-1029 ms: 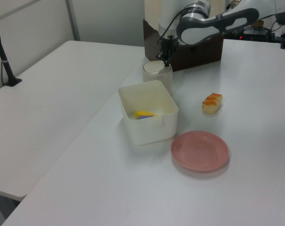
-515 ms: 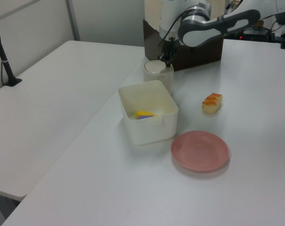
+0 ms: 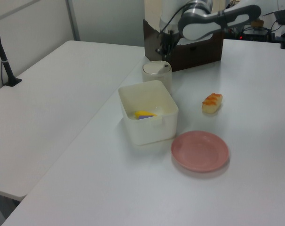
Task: Close the trash can
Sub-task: 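Lift the gripper up and away from the closed trash can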
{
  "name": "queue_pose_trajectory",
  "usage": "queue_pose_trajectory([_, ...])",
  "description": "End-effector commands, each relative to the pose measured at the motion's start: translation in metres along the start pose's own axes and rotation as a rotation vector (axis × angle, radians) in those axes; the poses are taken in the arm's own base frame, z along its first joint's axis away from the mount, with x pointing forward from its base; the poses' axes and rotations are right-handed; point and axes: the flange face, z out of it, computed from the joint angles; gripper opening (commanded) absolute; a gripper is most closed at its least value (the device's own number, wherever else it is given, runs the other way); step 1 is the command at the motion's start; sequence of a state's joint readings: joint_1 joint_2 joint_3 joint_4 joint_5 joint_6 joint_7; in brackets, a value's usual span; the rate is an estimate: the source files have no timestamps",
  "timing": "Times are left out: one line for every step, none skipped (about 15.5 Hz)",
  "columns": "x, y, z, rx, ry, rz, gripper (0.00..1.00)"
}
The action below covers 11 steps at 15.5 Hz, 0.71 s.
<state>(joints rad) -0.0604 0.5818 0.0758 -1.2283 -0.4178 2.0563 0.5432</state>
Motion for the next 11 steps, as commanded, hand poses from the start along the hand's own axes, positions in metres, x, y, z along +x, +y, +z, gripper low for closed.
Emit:
queue_pose_trajectory([0.015, 0.042, -0.051, 0.09, 0.024, 0.127, 0.0])
queue_pose_trajectory([0.019, 0.058, -0.07, 0.119, 0.028, 0.149, 0.0])
queue_pose_trajectory([0.017, 0.068, -0.084, 0.151, 0.022, 0.127, 0.0])
queue_pose_trajectory([0.012, 0.081, -0.091, 0.186, -0.011, 0.087, 0.0])
queue_pose_trajectory([0.007, 0.092, -0.099, 0.22, -0.063, 0.032, 0.0])
queue_pose_trajectory([0.002, 0.103, -0.103, 0.252, -0.117, -0.016, 0.0])
queue_pose_trajectory([-0.001, 0.115, -0.112, 0.279, -0.148, -0.051, 0.0])
queue_pose_trajectory([-0.004, 0.126, -0.12, 0.293, -0.166, -0.085, 0.0])
queue_pose_trajectory([-0.008, 0.131, -0.127, 0.299, -0.184, -0.126, 0.0])
queue_pose_trajectory([-0.013, 0.132, -0.128, 0.299, -0.213, -0.168, 0.0])
queue_pose_trajectory([-0.016, 0.134, -0.129, 0.304, -0.233, -0.196, 0.0])
